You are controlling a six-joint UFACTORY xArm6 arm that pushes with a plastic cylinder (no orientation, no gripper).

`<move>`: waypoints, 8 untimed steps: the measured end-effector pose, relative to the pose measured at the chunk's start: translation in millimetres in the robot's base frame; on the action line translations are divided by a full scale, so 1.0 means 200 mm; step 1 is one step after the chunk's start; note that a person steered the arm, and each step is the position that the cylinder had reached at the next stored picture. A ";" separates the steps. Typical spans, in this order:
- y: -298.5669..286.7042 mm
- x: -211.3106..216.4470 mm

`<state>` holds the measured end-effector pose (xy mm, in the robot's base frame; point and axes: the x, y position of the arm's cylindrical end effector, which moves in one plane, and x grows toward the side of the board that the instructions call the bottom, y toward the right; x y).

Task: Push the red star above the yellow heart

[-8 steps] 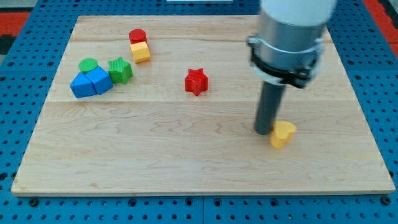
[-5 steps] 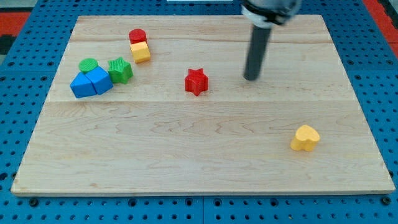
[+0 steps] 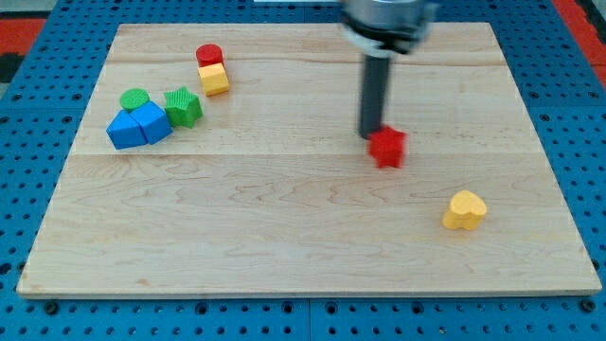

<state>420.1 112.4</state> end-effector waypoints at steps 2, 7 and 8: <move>0.14 0.18; -1.25 -1.14; -1.49 -1.05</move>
